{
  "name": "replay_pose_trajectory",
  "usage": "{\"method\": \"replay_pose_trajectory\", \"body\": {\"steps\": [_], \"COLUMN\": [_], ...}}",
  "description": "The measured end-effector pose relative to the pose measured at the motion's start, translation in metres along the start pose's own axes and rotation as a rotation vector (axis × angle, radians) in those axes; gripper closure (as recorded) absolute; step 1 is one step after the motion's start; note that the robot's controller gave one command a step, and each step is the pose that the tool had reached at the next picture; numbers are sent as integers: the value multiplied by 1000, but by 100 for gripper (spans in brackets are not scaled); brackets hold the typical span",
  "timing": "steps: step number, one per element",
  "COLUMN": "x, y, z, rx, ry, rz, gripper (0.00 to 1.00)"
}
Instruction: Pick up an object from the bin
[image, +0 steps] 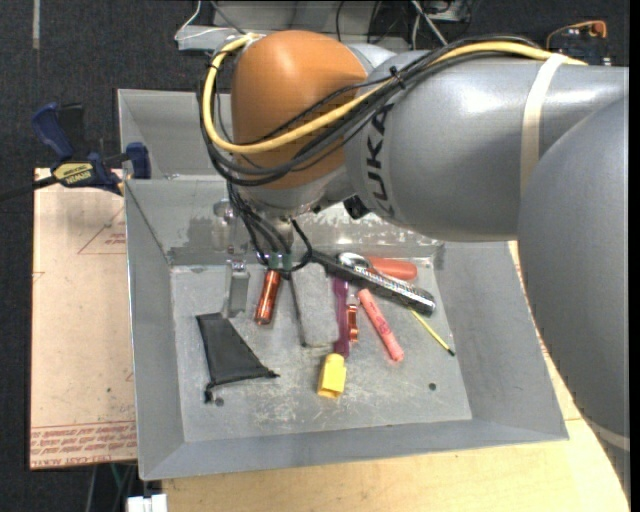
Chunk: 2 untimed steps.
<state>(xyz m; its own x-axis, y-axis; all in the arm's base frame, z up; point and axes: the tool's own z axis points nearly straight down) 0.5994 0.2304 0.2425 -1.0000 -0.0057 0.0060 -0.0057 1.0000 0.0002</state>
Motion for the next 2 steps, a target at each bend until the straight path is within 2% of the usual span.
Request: {"method": "replay_pose_trajectory", "body": {"steps": [1, 2], "x": [-1, 59], "y": [-2, -27], "z": [-5, 161], "rx": [-2, -3], "ry": [-8, -6], "rz": [6, 57], "gripper": [0, 0]}}
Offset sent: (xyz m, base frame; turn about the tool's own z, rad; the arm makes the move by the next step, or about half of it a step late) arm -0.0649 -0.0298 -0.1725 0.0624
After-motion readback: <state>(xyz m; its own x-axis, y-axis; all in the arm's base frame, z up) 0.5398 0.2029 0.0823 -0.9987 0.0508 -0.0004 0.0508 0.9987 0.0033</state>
